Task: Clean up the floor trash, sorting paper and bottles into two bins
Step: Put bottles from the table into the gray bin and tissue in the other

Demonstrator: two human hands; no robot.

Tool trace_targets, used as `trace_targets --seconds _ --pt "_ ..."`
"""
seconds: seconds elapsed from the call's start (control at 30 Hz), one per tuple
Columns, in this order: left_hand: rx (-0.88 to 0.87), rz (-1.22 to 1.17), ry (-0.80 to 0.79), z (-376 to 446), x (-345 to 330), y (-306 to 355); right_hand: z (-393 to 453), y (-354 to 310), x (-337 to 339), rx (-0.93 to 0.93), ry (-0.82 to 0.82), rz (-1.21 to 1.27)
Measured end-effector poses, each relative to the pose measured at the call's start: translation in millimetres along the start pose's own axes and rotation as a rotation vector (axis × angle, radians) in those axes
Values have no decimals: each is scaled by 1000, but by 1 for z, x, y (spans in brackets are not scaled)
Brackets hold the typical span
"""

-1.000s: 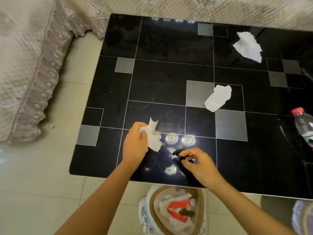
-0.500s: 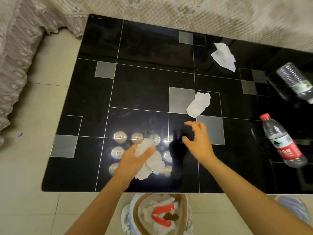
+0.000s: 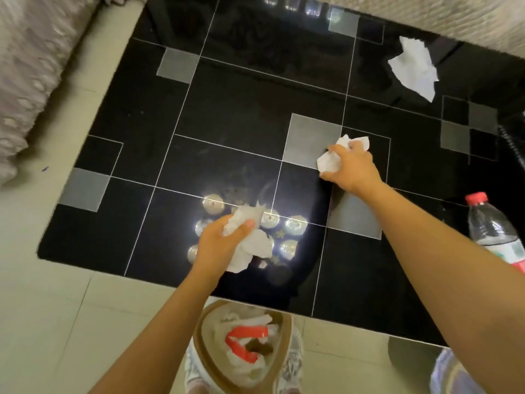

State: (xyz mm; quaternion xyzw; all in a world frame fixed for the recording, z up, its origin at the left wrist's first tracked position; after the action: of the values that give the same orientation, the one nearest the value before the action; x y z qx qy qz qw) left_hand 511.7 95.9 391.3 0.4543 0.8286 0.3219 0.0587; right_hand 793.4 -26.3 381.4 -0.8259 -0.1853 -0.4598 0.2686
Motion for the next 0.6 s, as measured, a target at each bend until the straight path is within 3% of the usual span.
trace_targets --seconds 0.1,0.23,0.47,0.6 --pt "18 9 101 -10 -7 -14 -22 -4 -15 108 132 29" --pt "31 -26 138 -33 -10 -39 -72 -22 -43 277 -13 154" --pt "6 96 136 -79 0 -108 -197 -71 -104 372 -191 547" --pt "112 226 175 -97 1 -156 -256 -78 -152 359 -262 508"
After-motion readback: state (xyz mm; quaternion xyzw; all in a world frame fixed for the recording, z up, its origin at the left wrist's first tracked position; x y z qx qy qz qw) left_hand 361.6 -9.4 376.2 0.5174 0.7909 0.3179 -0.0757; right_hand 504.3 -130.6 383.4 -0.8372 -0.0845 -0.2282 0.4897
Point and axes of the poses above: each hand's wrist, its own z-axis towards the middle knuckle, its own x-axis out of the back of the hand, y = z × x, the point moved 1 cm from there along z, towards the middle knuckle, and after that the axes turned 11 degrees about x, right-handed, at the moved point
